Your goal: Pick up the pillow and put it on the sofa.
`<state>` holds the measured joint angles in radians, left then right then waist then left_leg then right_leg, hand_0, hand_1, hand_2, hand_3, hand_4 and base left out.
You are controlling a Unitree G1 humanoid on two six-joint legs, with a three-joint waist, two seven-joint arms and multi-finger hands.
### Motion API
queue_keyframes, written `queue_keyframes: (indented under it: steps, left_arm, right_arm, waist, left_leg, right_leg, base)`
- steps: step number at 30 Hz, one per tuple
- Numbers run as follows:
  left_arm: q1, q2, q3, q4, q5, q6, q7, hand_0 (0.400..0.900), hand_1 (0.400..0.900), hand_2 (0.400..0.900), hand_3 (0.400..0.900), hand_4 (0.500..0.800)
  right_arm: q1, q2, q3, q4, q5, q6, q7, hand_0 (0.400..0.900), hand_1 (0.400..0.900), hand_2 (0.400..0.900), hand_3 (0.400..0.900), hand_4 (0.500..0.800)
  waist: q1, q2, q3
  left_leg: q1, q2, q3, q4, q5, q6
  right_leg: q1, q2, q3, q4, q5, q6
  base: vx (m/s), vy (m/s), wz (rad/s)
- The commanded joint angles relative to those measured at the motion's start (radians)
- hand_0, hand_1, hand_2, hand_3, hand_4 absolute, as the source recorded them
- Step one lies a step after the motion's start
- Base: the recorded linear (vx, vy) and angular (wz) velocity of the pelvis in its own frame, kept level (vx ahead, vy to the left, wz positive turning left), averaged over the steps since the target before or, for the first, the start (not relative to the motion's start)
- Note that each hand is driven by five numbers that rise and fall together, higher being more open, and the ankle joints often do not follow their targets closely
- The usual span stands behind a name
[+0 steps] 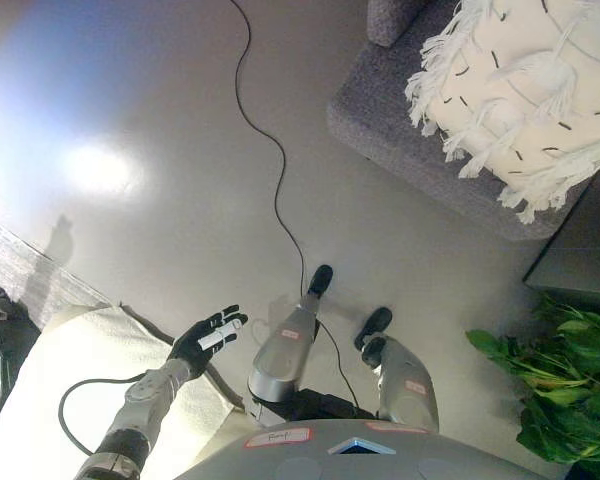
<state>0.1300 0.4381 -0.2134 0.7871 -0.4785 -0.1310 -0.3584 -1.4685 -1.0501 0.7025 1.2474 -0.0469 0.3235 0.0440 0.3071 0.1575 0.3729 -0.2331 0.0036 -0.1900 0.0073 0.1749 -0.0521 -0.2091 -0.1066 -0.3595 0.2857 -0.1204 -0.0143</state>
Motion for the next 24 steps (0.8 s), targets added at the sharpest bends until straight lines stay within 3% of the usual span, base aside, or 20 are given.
queue_keyframes:
  steps: [1, 15, 20, 24]
  left_arm:
    - [0.075, 0.061, -0.043, 0.014, -0.042, -0.002, -0.004, 0.9, 0.9, 0.9, 0.9, 0.8]
    - [0.072, 0.003, -0.024, 0.207, 0.044, 0.04, 0.045, 0.9, 0.9, 0.9, 0.9, 0.8]
    - [0.061, -0.02, -0.004, 0.295, 0.083, 0.041, 0.051, 0.9, 0.9, 0.9, 0.9, 0.8]
    - [0.041, -0.031, 0.014, 0.339, 0.11, 0.051, 0.067, 0.9, 0.9, 0.9, 0.9, 0.8]
  right_arm:
    - [-0.16, -0.097, 0.146, -0.053, -0.048, 0.019, -0.118, 0.9, 0.9, 0.9, 0.9, 0.8]
    - [-0.2, -0.157, 0.201, 0.033, -0.014, 0.051, 0.046, 0.9, 0.9, 0.9, 0.9, 0.8]
    - [-0.214, -0.172, 0.214, 0.051, 0.003, 0.071, 0.071, 0.9, 0.9, 0.9, 0.9, 0.8]
    - [-0.16, -0.179, 0.179, 0.036, 0.067, 0.051, 0.151, 0.9, 0.9, 0.9, 0.9, 0.8]
  waist:
    - [0.009, -0.077, -0.063]
    - [-0.036, -0.19, -0.246]
    - [-0.059, -0.217, -0.298]
    - [-0.082, -0.227, -0.319]
  left_leg:
    - [0.033, -0.012, 0.031, 0.01, -0.108, -0.039]
    - [0.164, 0.012, 0.086, -0.031, -0.139, -0.038]
    - [0.208, 0.019, 0.116, -0.049, -0.159, -0.038]
    - [0.238, 0.023, 0.141, -0.064, -0.169, -0.035]
  right_leg:
    - [0.11, 0.019, -0.002, -0.146, 0.009, 0.023]
    - [0.256, 0.03, 0.038, -0.274, 0.049, 0.054]
    - [0.288, 0.036, 0.058, -0.323, 0.067, 0.067]
    - [0.302, 0.035, 0.073, -0.341, 0.075, 0.077]
  base:
    - [0.03, 0.007, -0.07]
    - [0.11, 0.008, -0.11]
    - [0.08, 0.013, -0.12]
    - [0.02, 0.018, -0.19]
